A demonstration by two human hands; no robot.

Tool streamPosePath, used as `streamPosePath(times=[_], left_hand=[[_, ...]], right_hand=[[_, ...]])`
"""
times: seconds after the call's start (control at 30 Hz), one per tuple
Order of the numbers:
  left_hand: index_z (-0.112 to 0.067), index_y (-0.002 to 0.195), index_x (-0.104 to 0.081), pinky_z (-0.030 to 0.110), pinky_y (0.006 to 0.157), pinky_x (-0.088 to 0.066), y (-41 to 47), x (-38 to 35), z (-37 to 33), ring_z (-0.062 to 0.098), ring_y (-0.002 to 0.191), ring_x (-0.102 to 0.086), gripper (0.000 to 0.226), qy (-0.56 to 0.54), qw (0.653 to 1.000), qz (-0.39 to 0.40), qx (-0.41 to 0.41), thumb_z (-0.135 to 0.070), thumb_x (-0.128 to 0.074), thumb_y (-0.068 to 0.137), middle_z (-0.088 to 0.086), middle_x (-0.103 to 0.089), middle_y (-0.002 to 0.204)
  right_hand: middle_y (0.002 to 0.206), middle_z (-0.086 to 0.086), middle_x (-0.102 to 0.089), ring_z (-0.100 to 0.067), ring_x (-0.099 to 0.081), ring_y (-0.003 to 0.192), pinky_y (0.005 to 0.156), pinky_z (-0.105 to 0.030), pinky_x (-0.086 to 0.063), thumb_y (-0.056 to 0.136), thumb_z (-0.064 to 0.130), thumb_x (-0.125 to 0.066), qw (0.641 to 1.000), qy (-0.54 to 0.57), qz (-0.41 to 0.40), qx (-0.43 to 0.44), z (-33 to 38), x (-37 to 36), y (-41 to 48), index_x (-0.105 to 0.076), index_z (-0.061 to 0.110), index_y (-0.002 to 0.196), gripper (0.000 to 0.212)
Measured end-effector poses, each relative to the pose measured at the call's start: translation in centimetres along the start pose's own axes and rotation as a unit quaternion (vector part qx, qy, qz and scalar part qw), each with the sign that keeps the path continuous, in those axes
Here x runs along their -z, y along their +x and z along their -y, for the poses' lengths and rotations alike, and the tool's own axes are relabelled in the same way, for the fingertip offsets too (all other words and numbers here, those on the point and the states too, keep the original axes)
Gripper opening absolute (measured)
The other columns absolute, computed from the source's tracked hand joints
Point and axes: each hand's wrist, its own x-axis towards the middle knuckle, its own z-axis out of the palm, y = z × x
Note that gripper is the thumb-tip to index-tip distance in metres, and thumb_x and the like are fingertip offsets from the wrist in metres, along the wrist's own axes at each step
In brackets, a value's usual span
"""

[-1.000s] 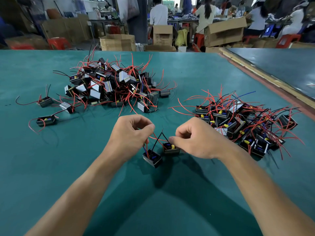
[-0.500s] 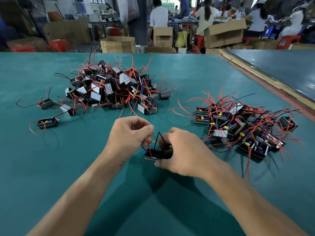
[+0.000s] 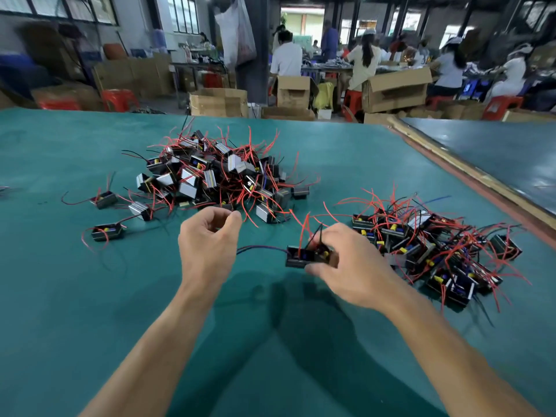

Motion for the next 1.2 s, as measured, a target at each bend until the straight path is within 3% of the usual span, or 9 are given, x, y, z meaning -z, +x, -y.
streamPosePath(times=[0.2,0.43,0.53,0.6,0.67,0.73,0.8,0.9,1.2], left_hand=[[-0.016,0.06,-0.062,0.016,0.038,-0.034,1.6,0.2,0.8,0.006,0.037,-0.043,0.026,-0.051,0.994,0.001,0.093,-0.017,-0.066,0.085,-0.009,-0.058,0.047],[-0.014,0.058,-0.061,0.025,0.048,-0.037,1.0,-0.2,1.2,0.015,0.044,-0.044,0.026,-0.039,0.988,0.068,0.132,-0.018,-0.065,0.083,0.002,-0.059,0.055],[-0.013,0.058,-0.061,0.027,0.05,-0.037,1.1,-0.4,1.2,0.018,0.048,-0.043,0.026,-0.047,0.986,0.084,0.135,-0.018,-0.065,0.083,0.005,-0.058,0.057],[-0.014,0.058,-0.06,0.025,0.049,-0.037,1.2,-0.5,1.4,0.017,0.047,-0.044,0.025,-0.048,0.986,0.091,0.134,-0.017,-0.064,0.083,0.002,-0.059,0.056],[-0.013,0.062,-0.061,0.025,0.049,-0.037,1.2,-0.5,1.6,0.016,0.045,-0.045,0.022,-0.047,0.983,0.112,0.137,-0.015,-0.062,0.084,0.003,-0.061,0.059],[-0.011,0.073,-0.061,0.025,0.048,-0.038,1.2,-0.5,1.9,0.016,0.045,-0.046,0.014,-0.05,0.979,0.135,0.145,-0.012,-0.058,0.087,0.005,-0.063,0.064],[-0.01,0.089,-0.06,0.026,0.047,-0.04,1.3,-0.5,2.3,0.014,0.047,-0.051,0.009,-0.034,0.976,0.141,0.162,-0.008,-0.052,0.087,0.004,-0.066,0.071],[-0.014,0.101,-0.054,0.027,0.049,-0.044,1.5,-0.6,3.0,0.017,0.055,-0.056,0.016,-0.015,0.971,0.144,0.191,-0.009,-0.048,0.086,0.004,-0.065,0.076],[-0.02,0.111,-0.05,0.031,0.058,-0.049,1.8,-0.9,3.6,0.02,0.064,-0.06,0.027,-0.022,0.966,0.139,0.217,-0.011,-0.051,0.084,0.001,-0.062,0.076]], right_hand=[[0.09,0.003,-0.049,-0.022,-0.054,0.072,0.072,-0.03,-0.036,0.077,0.036,-0.078,0.959,-0.064,-0.246,-0.121,-2.1,5.1,3.8,-0.061,0.031,0.089,0.022],[0.124,-0.022,-0.054,-0.039,-0.06,0.107,0.09,-0.041,-0.049,0.087,0.042,-0.068,0.93,-0.196,-0.053,-0.305,-5.2,4.3,7.6,-0.057,0.006,0.109,0.044],[0.11,-0.018,-0.057,-0.041,-0.061,0.087,0.075,-0.042,-0.046,0.094,0.029,-0.058,0.932,-0.088,-0.312,-0.164,-2.4,3.4,8.4,-0.062,0.006,0.1,0.024],[0.063,-0.01,-0.05,-0.039,-0.047,0.06,0.055,-0.036,-0.032,0.092,0.027,-0.052,0.918,-0.055,-0.393,-0.007,2.2,2.1,8.9,-0.051,0.011,0.064,0.032],[0.048,-0.007,-0.028,-0.032,-0.03,0.051,0.051,-0.03,-0.022,0.09,0.028,-0.051,0.93,-0.058,-0.351,0.09,6.7,-0.4,9.5,-0.032,0.014,0.054,0.043],[0.052,-0.011,-0.047,-0.031,-0.042,0.054,0.054,-0.03,-0.028,0.089,0.027,-0.053,0.965,-0.088,-0.226,0.103,9.4,-3.3,11.1,-0.043,0.013,0.055,0.038],[0.088,-0.012,-0.067,-0.033,-0.061,0.086,0.069,-0.034,-0.043,0.089,0.023,-0.053,0.989,-0.128,-0.069,0.027,9.5,-5.7,13.3,-0.062,0.008,0.082,0.019],[0.134,-0.021,-0.049,-0.037,-0.045,0.126,0.1,-0.041,-0.04,0.091,0.027,-0.056,0.984,-0.135,0.065,-0.099,7.6,-7.9,15.2,-0.053,0.005,0.121,0.037],[0.126,-0.02,-0.05,-0.037,-0.048,0.116,0.091,-0.041,-0.043,0.089,0.015,-0.061,0.959,-0.257,-0.097,-0.074,4.9,-10.2,16.3,-0.051,0.007,0.118,0.032]])
